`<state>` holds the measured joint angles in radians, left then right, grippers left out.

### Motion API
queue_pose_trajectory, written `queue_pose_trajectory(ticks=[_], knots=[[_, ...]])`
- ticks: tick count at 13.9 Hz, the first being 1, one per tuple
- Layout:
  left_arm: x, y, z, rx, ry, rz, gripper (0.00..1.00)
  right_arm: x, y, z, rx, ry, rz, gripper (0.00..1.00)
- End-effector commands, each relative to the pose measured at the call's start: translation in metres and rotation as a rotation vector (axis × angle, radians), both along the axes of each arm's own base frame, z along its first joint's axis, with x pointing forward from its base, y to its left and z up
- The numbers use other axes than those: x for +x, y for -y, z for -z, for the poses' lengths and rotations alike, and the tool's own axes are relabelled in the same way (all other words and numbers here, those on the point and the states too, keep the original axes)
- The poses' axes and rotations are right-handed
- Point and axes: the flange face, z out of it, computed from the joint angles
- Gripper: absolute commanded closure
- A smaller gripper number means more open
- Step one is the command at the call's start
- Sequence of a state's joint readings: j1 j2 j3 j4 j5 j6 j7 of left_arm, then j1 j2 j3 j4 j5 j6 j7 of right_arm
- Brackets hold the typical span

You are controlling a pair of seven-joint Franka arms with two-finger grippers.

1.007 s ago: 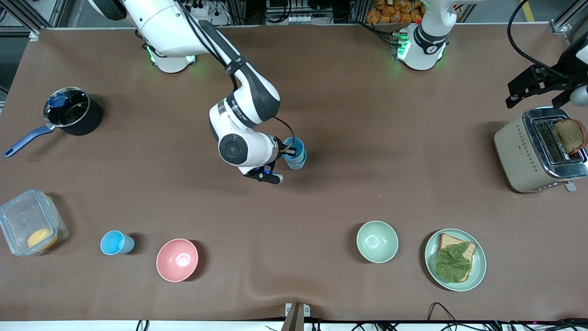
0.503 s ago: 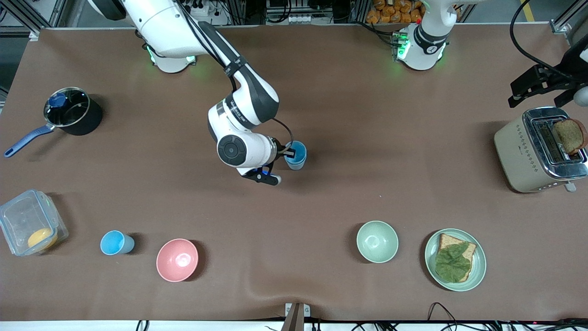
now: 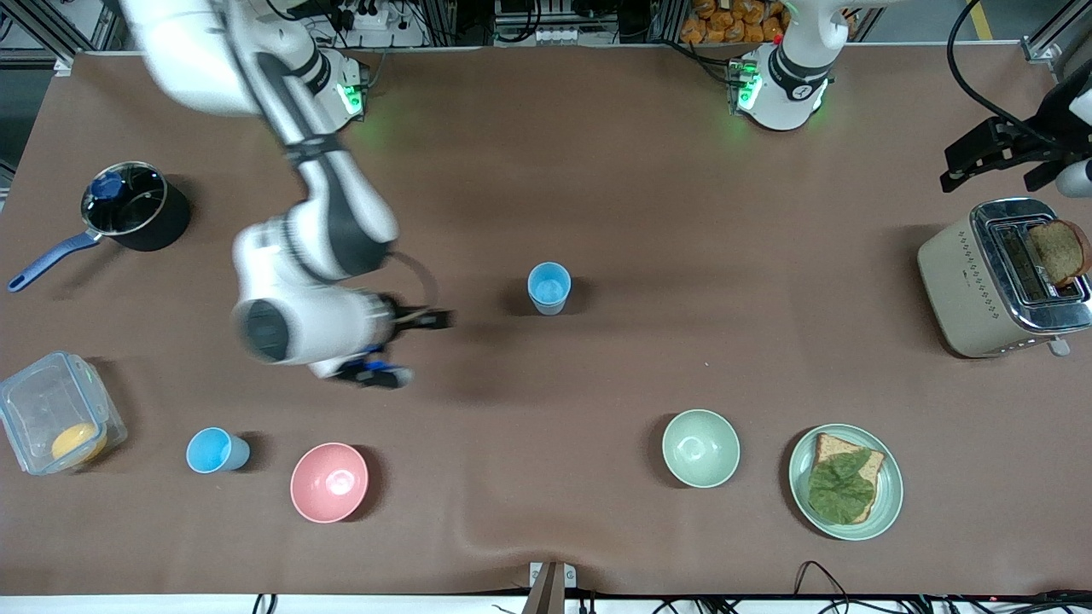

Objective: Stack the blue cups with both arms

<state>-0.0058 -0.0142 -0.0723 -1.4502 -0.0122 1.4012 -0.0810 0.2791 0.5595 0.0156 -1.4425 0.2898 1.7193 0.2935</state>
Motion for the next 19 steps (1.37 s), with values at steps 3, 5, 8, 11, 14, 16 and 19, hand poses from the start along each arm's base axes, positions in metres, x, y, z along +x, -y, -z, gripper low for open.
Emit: queue_pose_trajectory(ticks=[3, 5, 8, 11, 14, 16, 19], knots=[[-0.015, 0.0, -0.004, -0.028, -0.009, -0.012, 0.0, -0.01, 0.123, -0.103, -0.05, 0.09, -0.083, 0.0], [-0.021, -0.002, -0.004, -0.029, -0.005, -0.014, 0.0, -0.03, 0.154, -0.146, -0.068, 0.156, -0.148, 0.0], [-0.021, -0.002, -0.005, -0.029, -0.003, -0.011, 0.0, -0.061, 0.188, -0.209, -0.152, 0.215, -0.132, 0.0], [-0.023, -0.002, -0.008, -0.03, 0.01, -0.001, 0.0, -0.081, 0.226, -0.255, -0.171, 0.279, -0.055, 0.0], [-0.023, -0.001, -0.011, -0.031, 0.036, 0.003, 0.0, -0.094, 0.255, -0.273, -0.178, 0.283, -0.008, 0.0], [-0.023, -0.001, -0.012, -0.03, 0.037, 0.012, 0.0, -0.099, 0.264, -0.272, -0.178, 0.251, 0.005, 0.0], [-0.022, -0.008, -0.011, -0.03, 0.031, 0.043, 0.0, -0.099, 0.261, -0.273, -0.176, 0.25, 0.005, 0.0]])
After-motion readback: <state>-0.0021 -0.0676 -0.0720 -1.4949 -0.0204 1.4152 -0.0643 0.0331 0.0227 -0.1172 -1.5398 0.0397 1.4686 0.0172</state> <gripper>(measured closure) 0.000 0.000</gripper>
